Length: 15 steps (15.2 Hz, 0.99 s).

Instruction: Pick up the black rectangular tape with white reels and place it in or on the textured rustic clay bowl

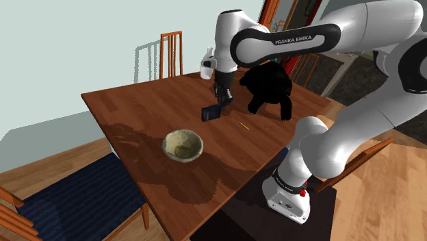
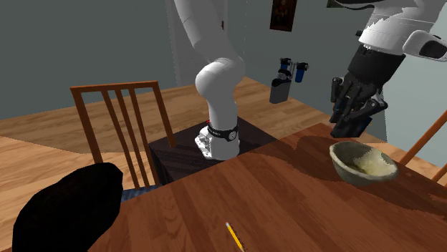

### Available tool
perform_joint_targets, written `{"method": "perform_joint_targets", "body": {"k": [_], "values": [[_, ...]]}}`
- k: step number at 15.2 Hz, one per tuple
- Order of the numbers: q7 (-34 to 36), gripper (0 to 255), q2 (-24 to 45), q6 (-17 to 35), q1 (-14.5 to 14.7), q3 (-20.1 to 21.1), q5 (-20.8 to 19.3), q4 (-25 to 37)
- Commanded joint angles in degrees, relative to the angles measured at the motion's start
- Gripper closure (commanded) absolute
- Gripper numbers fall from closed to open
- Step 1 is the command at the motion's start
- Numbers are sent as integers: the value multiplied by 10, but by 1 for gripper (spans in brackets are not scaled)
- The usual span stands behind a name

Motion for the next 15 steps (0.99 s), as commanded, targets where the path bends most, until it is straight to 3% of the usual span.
{"method": "perform_joint_targets", "body": {"k": [1,8,15], "values": [[14,255,37,9,13,9,15,27],[57,255,148,6,48,40,54,138],[56,255,164,60,47,38,55,99]]}}
